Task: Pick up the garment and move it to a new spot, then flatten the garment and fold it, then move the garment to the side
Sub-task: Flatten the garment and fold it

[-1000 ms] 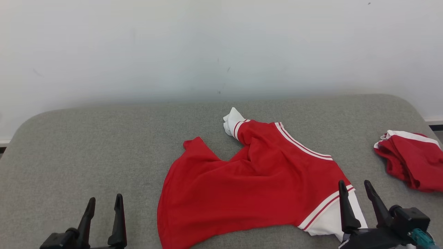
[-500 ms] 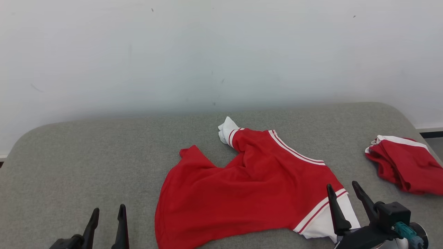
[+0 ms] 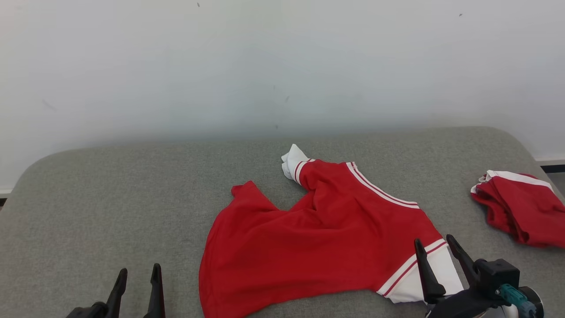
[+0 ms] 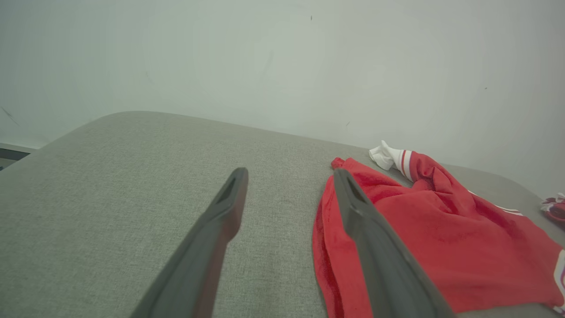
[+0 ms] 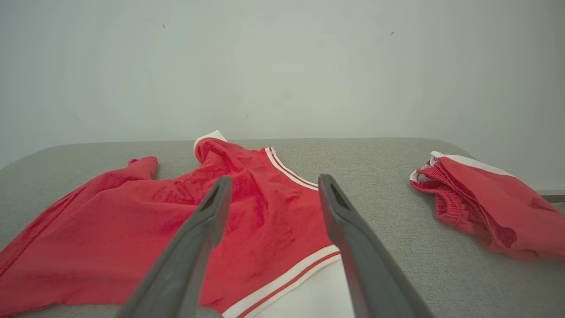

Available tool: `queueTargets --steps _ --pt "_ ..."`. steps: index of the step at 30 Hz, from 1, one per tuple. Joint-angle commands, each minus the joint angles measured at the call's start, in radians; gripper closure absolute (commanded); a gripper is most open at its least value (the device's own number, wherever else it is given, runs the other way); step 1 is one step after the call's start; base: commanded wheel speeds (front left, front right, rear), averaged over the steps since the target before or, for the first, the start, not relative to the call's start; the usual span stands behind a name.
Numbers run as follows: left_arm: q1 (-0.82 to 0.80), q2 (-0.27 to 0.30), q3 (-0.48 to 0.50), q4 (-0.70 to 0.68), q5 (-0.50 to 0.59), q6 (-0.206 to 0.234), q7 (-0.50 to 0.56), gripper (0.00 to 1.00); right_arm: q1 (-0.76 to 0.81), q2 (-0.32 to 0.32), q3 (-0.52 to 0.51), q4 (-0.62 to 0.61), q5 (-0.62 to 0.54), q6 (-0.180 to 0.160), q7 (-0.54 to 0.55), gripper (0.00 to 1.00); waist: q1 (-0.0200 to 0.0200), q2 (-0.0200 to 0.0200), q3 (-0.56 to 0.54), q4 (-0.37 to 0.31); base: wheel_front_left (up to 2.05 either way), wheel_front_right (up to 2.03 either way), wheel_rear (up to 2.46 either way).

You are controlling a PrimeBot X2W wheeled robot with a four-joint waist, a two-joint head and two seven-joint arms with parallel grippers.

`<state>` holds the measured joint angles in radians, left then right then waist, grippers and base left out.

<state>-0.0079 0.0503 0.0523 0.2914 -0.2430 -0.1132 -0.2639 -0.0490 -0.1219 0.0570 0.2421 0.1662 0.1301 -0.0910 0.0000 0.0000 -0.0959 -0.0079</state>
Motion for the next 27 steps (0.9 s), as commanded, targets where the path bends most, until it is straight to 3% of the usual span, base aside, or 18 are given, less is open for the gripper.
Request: queueTargets --steps 1,9,13,20,27 --pt "0.009 0.0 0.001 -0.002 -0.003 0.005 0.0 0.0 0.006 0.004 0.001 0.001 0.005 0.001 0.001 0.0 0.0 0.0 0.003 -0.002 0.0 0.0 0.0" --pt "0.002 0.0 -0.013 -0.003 -0.002 0.014 0.0 0.0 -0.007 -0.007 -0.012 0.006 0.031 0.001 0.014 0.0 0.0 0.0 0.022 -0.016 0.0 0.0 0.0" --pt "0.026 0.0 -0.09 -0.003 -0.003 0.016 0.0 0.0 0.003 -0.032 -0.038 0.03 0.052 0.001 0.056 0.0 0.0 0.0 0.044 -0.03 0.0 0.0 0.0" --pt "0.047 0.001 -0.22 0.117 -0.081 0.077 0.0 0.0 -0.002 -0.073 -0.082 0.118 0.066 0.001 0.115 0.0 0.0 0.0 0.097 -0.043 0.0 0.0 0.0" --pt "-0.015 0.001 -0.284 0.208 -0.114 0.093 0.0 0.0 -0.054 -0.069 -0.128 0.222 0.081 0.001 0.182 0.0 0.0 0.0 0.162 -0.04 0.0 0.0 0.0"
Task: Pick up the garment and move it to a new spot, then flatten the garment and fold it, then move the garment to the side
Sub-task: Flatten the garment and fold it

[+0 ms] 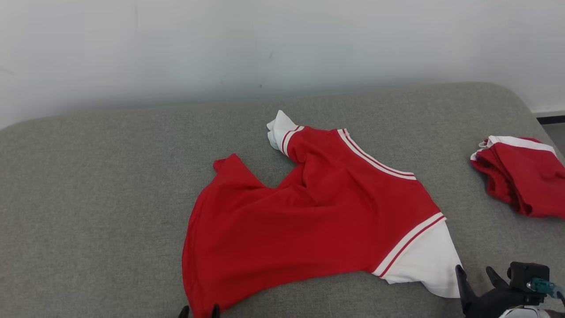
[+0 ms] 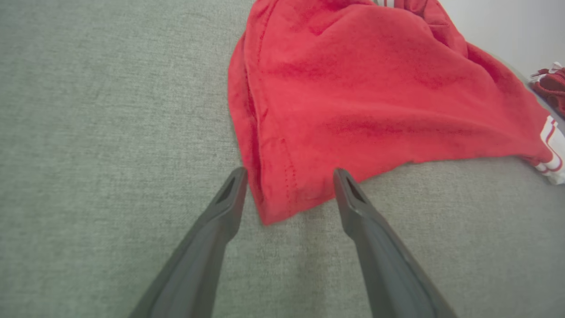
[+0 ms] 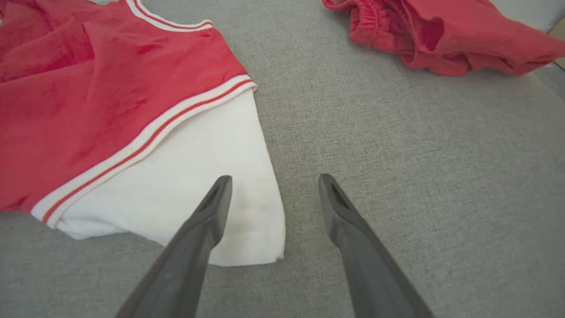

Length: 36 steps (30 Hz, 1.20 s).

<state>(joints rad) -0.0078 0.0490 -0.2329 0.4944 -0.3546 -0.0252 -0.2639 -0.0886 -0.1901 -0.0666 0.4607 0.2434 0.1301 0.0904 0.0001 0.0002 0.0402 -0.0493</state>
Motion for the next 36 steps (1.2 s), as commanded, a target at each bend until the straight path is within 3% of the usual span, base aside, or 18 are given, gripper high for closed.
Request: queueTargets --steps 1,8,16,19,20,21,22,23,24,30,36 --pt "-0.024 0.002 -0.002 0.02 -0.009 0.01 0.0 0.0 -0.024 -0.002 -0.004 0.019 0.003 0.001 0.004 0.0 -0.0001 -0.0002 0.033 0.004 0.0 0.0 0.0" --pt "-0.097 0.002 -0.032 0.1 -0.042 0.045 0.022 0.0 -0.094 0.005 -0.026 0.123 -0.016 0.001 0.065 0.0 -0.0001 -0.0002 0.081 0.015 0.0 0.0 0.0" --pt "-0.14 0.001 -0.081 0.157 -0.084 0.068 0.025 0.0 -0.076 0.057 0.138 0.221 0.096 0.011 0.276 0.0 -0.0001 -0.0002 0.109 0.035 0.0 0.0 0.0" --pt "-0.142 0.001 -0.101 0.183 -0.103 0.066 0.039 0.56 -0.045 0.063 0.214 0.226 0.14 0.014 0.322 0.0 -0.0001 -0.0002 0.11 0.04 0.0 0.0 0.0" --pt "-0.141 0.0 -0.106 0.189 -0.106 0.064 0.042 0.63 -0.039 0.065 0.231 0.225 0.15 0.016 0.335 0.0 -0.0001 -0.0002 0.11 0.041 0.0 0.0 0.0" --pt "-0.139 -0.002 -0.111 0.194 -0.109 0.063 0.045 0.8 -0.033 0.067 0.249 0.223 0.161 0.017 0.346 0.0 -0.0001 -0.0002 0.109 0.042 0.0 0.0 0.0" --pt "-0.135 -0.003 -0.113 0.2 -0.112 0.063 0.05 1.0 -0.028 0.067 0.265 0.222 0.172 0.017 0.358 0.18 -0.0001 -0.0002 0.107 0.042 0.0 0.0 0.0" --pt "-0.132 -0.003 -0.116 0.208 -0.113 0.062 0.055 1.0 -0.025 0.065 0.277 0.219 0.181 0.017 0.371 0.54 -0.0001 -0.0002 0.106 0.042 0.0 0.0 0.0" --pt "-0.128 -0.004 -0.118 0.213 -0.113 0.06 0.055 1.0 -0.023 0.06 0.286 0.216 0.188 0.017 0.376 1.0 -0.0001 -0.0002 0.104 0.043 0.0 0.0 0.0" --pt "-0.145 0.0 -0.115 0.196 -0.155 0.047 0.052 1.0 -0.069 0.009 0.257 0.148 0.233 0.015 0.259 1.0 -0.0001 -0.0002 0.083 0.048 0.0 0.0 0.0" --pt "-0.224 0.002 -0.076 0.031 -0.289 -0.003 0.076 1.0 -0.165 -0.025 0.145 -0.027 0.374 0.002 0.15 1.0 -0.0001 -0.0002 0.064 0.051 0.0 0.0 0.0"
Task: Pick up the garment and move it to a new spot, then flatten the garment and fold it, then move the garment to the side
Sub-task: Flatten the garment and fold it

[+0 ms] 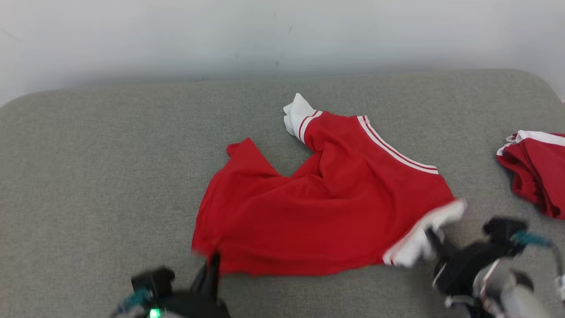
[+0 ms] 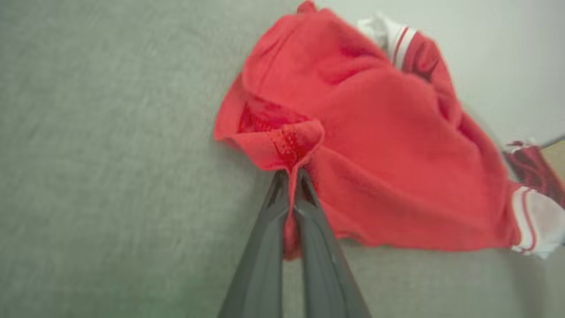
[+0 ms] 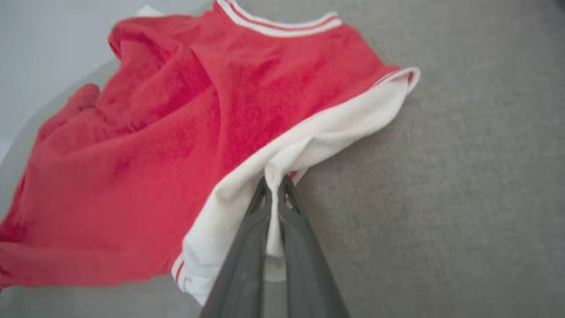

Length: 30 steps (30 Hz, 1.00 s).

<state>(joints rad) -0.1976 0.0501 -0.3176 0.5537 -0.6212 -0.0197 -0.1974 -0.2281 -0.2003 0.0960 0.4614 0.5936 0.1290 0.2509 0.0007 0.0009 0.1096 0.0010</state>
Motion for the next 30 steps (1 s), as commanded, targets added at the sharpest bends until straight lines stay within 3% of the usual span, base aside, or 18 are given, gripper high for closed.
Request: queueTargets --steps 1,7,12,21,24,30 --pt "-0.046 0.0 0.014 -0.061 -0.05 -0.019 0.029 1.0 -0.04 -0.016 -0.027 -0.064 0.052 0.003 -0.011 1.0 -0.0007 -0.0009 -0.008 0.0 0.0 0.0 0.0" --pt "-0.196 0.022 0.04 -0.225 -0.161 -0.052 0.207 1.0 -0.176 -0.072 -0.041 -0.258 0.127 0.003 0.053 1.0 -0.0007 -0.0009 -0.01 -0.012 0.0 0.0 0.0" --pt "-0.335 0.036 0.073 -0.271 -0.236 -0.053 0.33 1.0 -0.298 -0.086 -0.028 -0.304 0.147 0.003 0.142 1.0 -0.0007 -0.0009 0.011 -0.03 0.0 0.0 0.0" --pt "-0.547 0.075 0.14 -0.279 -0.307 -0.021 0.435 1.0 -0.477 -0.073 0.004 -0.297 0.148 0.003 0.197 1.0 -0.0007 -0.0009 0.069 -0.057 0.0 0.0 0.0" --pt "-0.619 0.08 0.178 -0.275 -0.326 -0.006 0.425 1.0 -0.547 -0.066 -0.011 -0.284 0.143 0.003 0.167 1.0 -0.0007 -0.0009 0.09 -0.062 0.0 0.0 0.0" --pt "-0.783 0.086 0.24 -0.236 -0.335 0.044 0.394 1.0 -0.755 0.01 -0.054 -0.168 0.141 0.003 0.068 1.0 -0.0007 -0.0009 0.175 -0.09 0.0 0.0 0.0"
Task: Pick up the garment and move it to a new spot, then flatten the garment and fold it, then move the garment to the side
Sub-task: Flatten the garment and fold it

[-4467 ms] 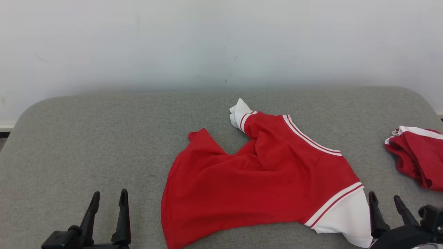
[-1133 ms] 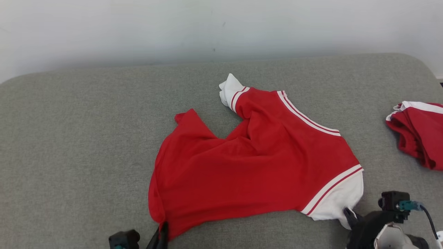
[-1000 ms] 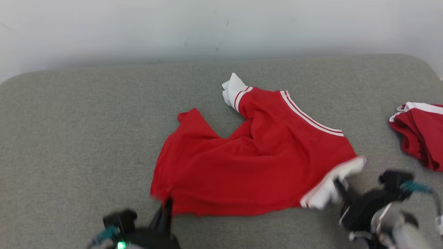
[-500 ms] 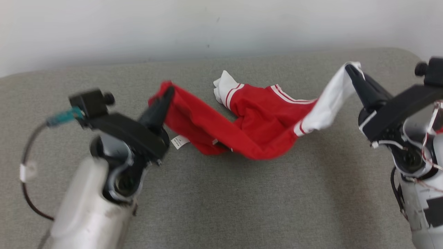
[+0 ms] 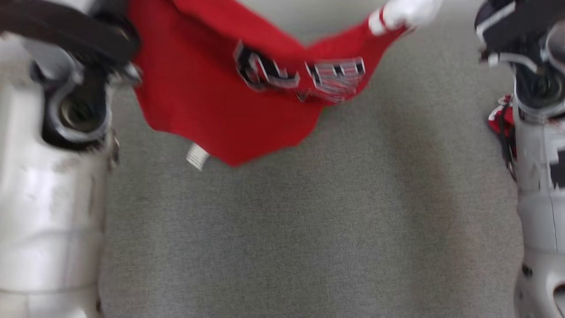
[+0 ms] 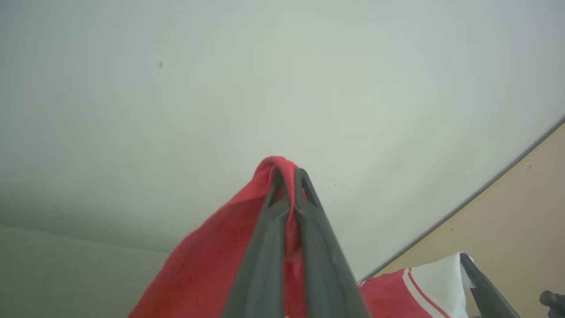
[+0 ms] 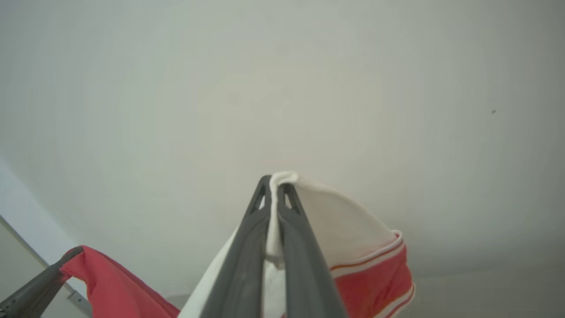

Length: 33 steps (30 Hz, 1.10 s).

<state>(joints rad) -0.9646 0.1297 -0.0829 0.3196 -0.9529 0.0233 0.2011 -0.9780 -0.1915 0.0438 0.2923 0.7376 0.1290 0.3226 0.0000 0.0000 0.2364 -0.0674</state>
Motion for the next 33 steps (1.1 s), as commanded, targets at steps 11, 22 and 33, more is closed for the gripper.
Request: queueTargets --steps 11,22,33 --pt "-0.421 0.019 0.065 0.136 0.094 0.027 -0.258 1.0 -0.534 0.124 -0.266 0.389 -0.08 0.003 -0.318 1.0 0.0 0.0 0.335 -0.059 0.0 0.0 0.0" --pt "-0.653 -0.003 0.094 0.14 0.113 -0.126 -0.457 1.0 -0.737 0.085 -0.192 0.314 -0.032 0.003 -0.569 1.0 0.0 0.0 0.479 -0.039 0.0 0.0 0.0" --pt "-0.385 -0.021 0.028 0.132 0.068 -0.155 -0.465 1.0 -0.466 -0.051 0.126 0.244 0.081 0.003 -0.469 1.0 0.0 0.0 0.414 0.001 0.0 0.0 0.0"
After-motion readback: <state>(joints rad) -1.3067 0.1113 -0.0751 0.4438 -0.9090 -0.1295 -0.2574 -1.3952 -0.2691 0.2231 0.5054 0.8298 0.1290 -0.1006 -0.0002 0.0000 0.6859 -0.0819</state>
